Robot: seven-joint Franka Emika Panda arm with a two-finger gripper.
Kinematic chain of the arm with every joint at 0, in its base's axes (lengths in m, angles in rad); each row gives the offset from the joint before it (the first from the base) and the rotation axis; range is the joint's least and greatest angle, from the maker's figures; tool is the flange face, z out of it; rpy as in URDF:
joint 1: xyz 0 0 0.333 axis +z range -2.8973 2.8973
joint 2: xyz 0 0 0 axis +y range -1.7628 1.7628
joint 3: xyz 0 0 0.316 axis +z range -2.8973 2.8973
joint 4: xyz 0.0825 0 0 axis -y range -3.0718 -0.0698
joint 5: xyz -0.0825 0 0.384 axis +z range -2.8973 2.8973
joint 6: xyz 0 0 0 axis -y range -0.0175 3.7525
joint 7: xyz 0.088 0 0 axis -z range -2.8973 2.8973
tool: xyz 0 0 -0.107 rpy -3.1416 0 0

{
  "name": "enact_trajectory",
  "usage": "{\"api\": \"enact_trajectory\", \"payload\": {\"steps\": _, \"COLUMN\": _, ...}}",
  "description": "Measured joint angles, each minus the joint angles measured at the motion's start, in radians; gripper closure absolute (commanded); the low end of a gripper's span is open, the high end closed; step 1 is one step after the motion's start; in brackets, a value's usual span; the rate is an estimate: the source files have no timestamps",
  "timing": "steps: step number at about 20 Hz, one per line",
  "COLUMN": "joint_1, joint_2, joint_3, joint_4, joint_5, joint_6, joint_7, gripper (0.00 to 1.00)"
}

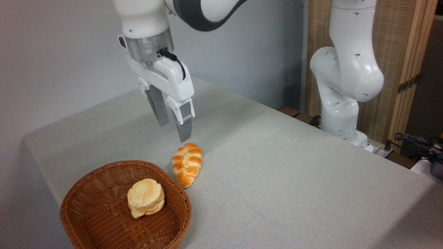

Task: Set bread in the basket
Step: 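Lower the gripper around the braided roll and close on it, then lift the braided roll off the table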

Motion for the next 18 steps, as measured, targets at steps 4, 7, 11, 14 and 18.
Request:
{"api": "enact_trajectory", "payload": {"steps": 4, "joint_1": -0.005, "joint_2": 0.02, "joint_3": -0.008, "joint_4": -0.087, "joint_5": 0.0, "joint_6": 0.063, "joint_7": -0.065, "gripper": 0.0}}
{"api": "enact_trajectory", "payload": {"steps": 7, "joint_1": -0.007, "joint_2": 0.021, "joint_3": -0.012, "joint_4": -0.165, "joint_5": 0.0, "joint_6": 0.165, "joint_7": -0.187, "gripper": 0.0}}
{"api": "enact_trajectory", "payload": {"steps": 11, "joint_1": -0.017, "joint_2": 0.012, "joint_3": -0.013, "joint_4": -0.235, "joint_5": 0.0, "joint_6": 0.264, "joint_7": -0.291, "gripper": 0.0}}
{"api": "enact_trajectory", "payload": {"steps": 14, "joint_1": -0.032, "joint_2": 0.002, "joint_3": -0.013, "joint_4": -0.294, "joint_5": 0.0, "joint_6": 0.309, "joint_7": -0.302, "gripper": 0.0}}
{"api": "enact_trajectory", "payload": {"steps": 18, "joint_1": -0.05, "joint_2": -0.001, "joint_3": -0.014, "joint_4": -0.331, "joint_5": 0.007, "joint_6": 0.348, "joint_7": -0.305, "gripper": 0.0}}
